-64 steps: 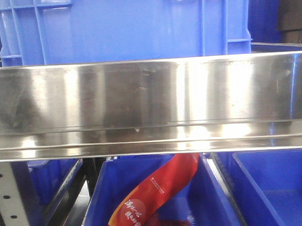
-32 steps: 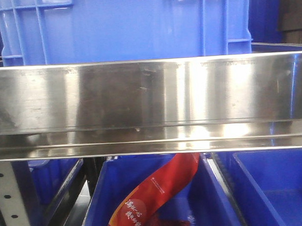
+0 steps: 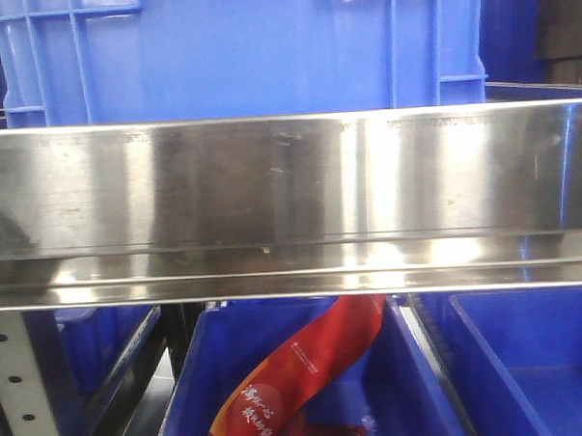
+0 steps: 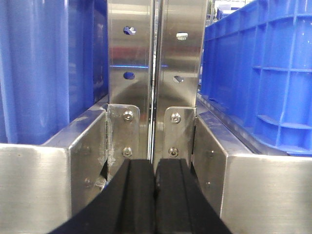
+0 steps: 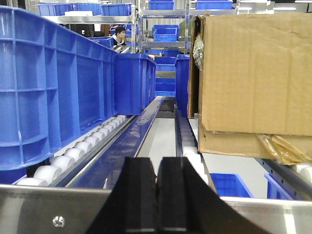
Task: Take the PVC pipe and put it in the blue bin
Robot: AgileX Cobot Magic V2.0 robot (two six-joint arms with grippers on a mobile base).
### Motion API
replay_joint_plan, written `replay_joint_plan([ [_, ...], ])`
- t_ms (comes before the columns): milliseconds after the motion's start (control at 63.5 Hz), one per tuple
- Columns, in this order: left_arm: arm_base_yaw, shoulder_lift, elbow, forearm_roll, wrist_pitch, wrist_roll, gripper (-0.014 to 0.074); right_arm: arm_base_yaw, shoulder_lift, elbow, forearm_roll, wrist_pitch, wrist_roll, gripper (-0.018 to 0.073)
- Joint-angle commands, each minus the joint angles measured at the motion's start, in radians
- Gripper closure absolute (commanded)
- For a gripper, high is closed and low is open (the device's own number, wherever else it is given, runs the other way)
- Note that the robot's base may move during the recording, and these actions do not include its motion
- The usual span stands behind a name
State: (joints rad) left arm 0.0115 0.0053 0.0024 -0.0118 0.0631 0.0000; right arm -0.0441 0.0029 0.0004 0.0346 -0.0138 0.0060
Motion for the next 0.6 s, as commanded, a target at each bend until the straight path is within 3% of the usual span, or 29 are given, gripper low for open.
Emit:
replay_joint_plan([
  [0,-0.006,-0.005,-0.002,-0.007,-0.028,0.000,0.0707,-0.006,-0.003,0.000,0.004,-0.022,-0.006,0.0728],
  [582,-0.006,-0.005,-0.002,-0.007,-0.028,0.000,0.0707,-0.006,-0.003,0.000,0.004,-0.022,-0.006,0.0728],
])
